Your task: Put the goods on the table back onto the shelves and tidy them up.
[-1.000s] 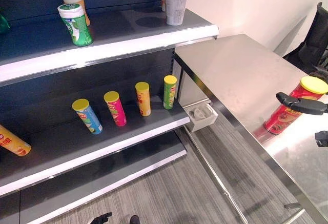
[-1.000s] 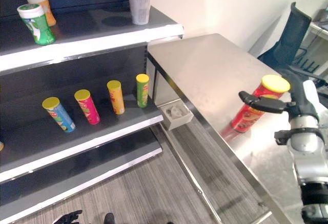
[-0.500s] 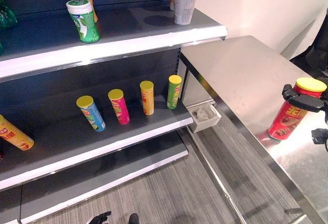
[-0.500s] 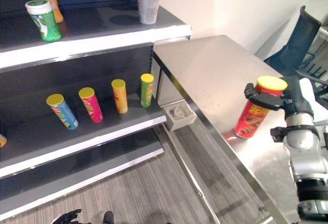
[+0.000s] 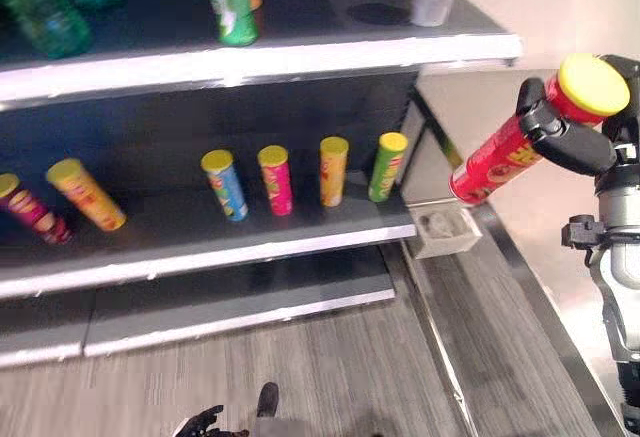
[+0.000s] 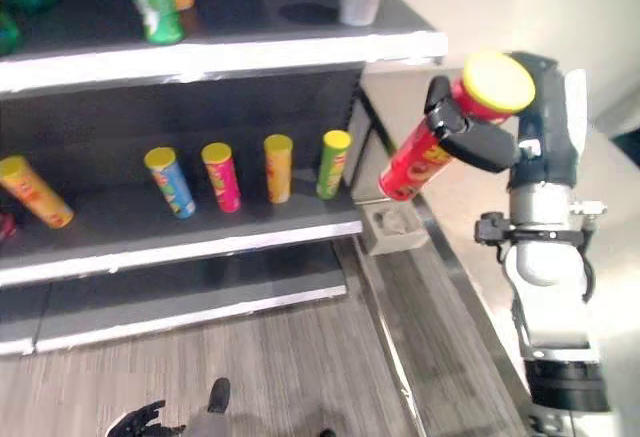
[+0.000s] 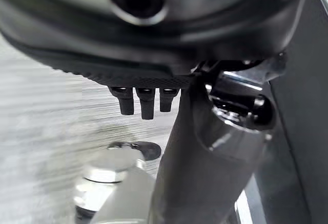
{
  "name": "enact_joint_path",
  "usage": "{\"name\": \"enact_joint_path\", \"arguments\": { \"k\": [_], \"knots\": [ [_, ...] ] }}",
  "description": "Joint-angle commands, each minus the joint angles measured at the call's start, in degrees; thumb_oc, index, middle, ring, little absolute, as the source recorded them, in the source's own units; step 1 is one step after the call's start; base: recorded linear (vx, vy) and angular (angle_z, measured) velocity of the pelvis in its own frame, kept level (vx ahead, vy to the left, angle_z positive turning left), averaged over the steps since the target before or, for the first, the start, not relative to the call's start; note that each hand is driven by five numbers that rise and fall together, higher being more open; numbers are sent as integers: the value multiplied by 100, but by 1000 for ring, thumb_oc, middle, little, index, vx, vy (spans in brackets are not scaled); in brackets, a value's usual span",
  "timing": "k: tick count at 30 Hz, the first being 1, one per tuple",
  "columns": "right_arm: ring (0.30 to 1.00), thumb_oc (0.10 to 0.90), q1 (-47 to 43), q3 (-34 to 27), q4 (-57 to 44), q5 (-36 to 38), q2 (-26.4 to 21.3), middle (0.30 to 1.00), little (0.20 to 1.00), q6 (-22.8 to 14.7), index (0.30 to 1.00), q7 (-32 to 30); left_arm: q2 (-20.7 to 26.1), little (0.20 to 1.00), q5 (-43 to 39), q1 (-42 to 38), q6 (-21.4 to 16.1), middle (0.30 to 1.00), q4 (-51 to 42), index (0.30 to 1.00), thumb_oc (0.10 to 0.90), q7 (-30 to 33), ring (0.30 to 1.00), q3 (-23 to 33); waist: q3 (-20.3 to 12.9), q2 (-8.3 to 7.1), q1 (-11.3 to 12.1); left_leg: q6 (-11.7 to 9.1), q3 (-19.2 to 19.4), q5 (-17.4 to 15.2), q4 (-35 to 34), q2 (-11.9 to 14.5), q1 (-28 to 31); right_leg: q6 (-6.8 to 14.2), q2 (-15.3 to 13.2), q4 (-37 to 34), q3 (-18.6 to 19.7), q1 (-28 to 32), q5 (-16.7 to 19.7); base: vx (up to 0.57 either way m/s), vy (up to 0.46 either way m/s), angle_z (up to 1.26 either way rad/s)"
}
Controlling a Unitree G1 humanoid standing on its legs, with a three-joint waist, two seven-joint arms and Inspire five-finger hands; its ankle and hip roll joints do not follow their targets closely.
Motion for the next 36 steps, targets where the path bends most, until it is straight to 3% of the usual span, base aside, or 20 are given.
{"name": "enact_joint_path", "arguments": {
  "k": [1, 2, 4, 5, 9, 11, 12, 13, 14, 17, 18, 19, 20, 26, 31, 36],
  "knots": [
    [300, 400, -820, -155, -703, 192, -261, 300, 300, -617, 300, -47, 329, 900, -39, -26, -80, 900, -24, 900, 800, 130, 900, -69, -197, -452, -22, -18, 1345, -978, 692, 680, 399, 254, -520, 46, 95, -149, -239, -309, 65, 126],
    [300, 400, -918, -11, -774, 262, -197, 300, 300, -658, 300, 61, 320, 900, 28, 7, -104, 900, 37, 900, 800, 131, 900, -57, -197, -474, -10, -3, 1401, -1205, 916, 724, 542, 285, -637, 46, -34, -175, -144, -213, 151, 53],
    [300, 400, -1016, 130, -807, 284, -219, 300, 300, -630, 300, 155, 307, 900, 81, 19, -136, 900, 58, 900, 800, 128, 900, -55, -224, -437, -33, -47, 1440, -1262, 997, 858, 746, 332, -741, 54, -147, -236, -71, -133, 192, 55],
    [300, 400, -1057, 206, -823, 312, -265, 300, 300, -620, 300, 220, 302, 900, 121, 15, -159, 900, 96, 900, 800, 152, 900, -69, -316, -354, -114, -163, 1517, -1326, 961, 1047, 1049, 482, -873, 87, -214, -296, -19, -39, 244, 26],
    [300, 400, -1072, 236, -892, 350, -281, 300, 300, -595, 300, 265, 248, 900, 152, 27, -180, 900, 75, 900, 800, 174, 900, -102, -459, -203, -250, -272, 1745, -1184, 543, 1182, 1367, 627, -1147, 163, -377, -434, 205, -70, 307, 47],
    [300, 400, -995, 131, -949, 386, -291, 300, 300, -594, 300, 239, 240, 900, 197, -87, -196, 900, 15, 900, 800, 182, 900, -223, -496, -125, -319, -407, 1808, -965, 1, 1297, 1397, 814, -1546, 303, -519, -630, 435, -162, 461, 85],
    [300, 400, -951, 115, -980, 378, -288, 300, 300, -591, 300, 259, 243, 900, 194, -100, -209, 900, -22, 900, 800, 172, 900, -247, -491, -94, -311, -386, 1722, -1023, -109, 1264, 1365, 887, -1651, 321, -508, -682, 526, -135, 397, 109],
    [300, 400, -903, 90, -1012, 370, -254, 300, 300, -586, 300, 270, 243, 900, 210, -93, -209, 900, -31, 900, 800, 173, 900, -261, -508, -77, -292, -351, 1607, -1095, -179, 1189, 1336, 953, -1754, 335, -485, -715, 608, -90, 535, 91],
    [300, 400, -651, -160, -1080, 189, -162, 300, 300, -532, 300, 251, 248, 900, 322, -114, -208, 900, -33, 900, 800, 135, 900, -284, -555, -67, -304, -314, 1453, -1414, -246, 902, 1287, 1083, -2111, 344, -526, -756, 902, -63, 559, 69],
    [300, 400, -286, -419, -1175, -34, 44, 300, 300, -408, 300, 252, 423, 900, 503, -121, -195, 900, -83, 900, 800, 87, 900, -300, -575, -243, -246, -65, 1375, -1681, -234, 368, 1213, 1129, -2602, 522, -503, -791, 1153, -29, 463, 62],
    [300, 400, -144, -504, -1224, -82, 154, 300, 300, -365, 300, 259, 551, 900, 596, -146, -206, 900, -124, 900, 800, 85, 900, -303, -471, -349, -350, 90, 1297, -1711, -219, 115, 1158, 1127, -2704, 725, -171, -921, 1367, -24, 267, 59],
    [300, 400, -131, -516, -1241, -86, 173, 300, 300, -356, 300, 262, 566, 900, 596, -144, -203, 900, -129, 900, 800, 83, 900, -302, -476, -390, -335, 107, 1312, -1704, -219, 76, 1150, 1129, -2747, 750, -139, -959, 1366, -56, 268, 55],
    [300, 400, -36, -575, -1278, -21, 230, 300, 300, -409, 300, 269, 682, 900, 607, -201, -201, 900, -63, 900, 800, 109, 900, -248, -373, -418, -467, 159, 1221, -1692, -123, 1, 1066, 1129, -2518, 809, 504, -1074, 1343, -26, 128, 46],
    [300, 400, 60, -531, -1338, 234, 342, 300, 300, -459, 300, 444, 771, 900, 519, -361, -198, 900, -22, 900, 800, 152, 900, -199, -337, -555, -562, 210, 951, -1710, 163, -98, 772, 1125, -2182, 558, 1195, -1048, 1064, 15, -2, 25],
    [300, 400, -22, -30, -1393, 201, 226, 300, 300, -366, 300, 758, 661, 900, 430, -340, -199, 900, -73, 900, 800, 157, 900, -170, -365, -652, -466, 88, 805, -1697, 437, 28, 615, 1103, -2089, 426, 1081, -851, 794, 54, -104, 2],
    [300, 400, 143, 40, -1447, 226, 117, 300, 300, -375, 300, 916, 530, 900, 361, -329, -198, 900, -216, 900, 800, 135, 900, -241, -356, -649, -470, 2, 627, -1624, 490, 182, 455, 1068, -1958, 359, 848, -667, 658, 18, -70, 18]
  ]
}}
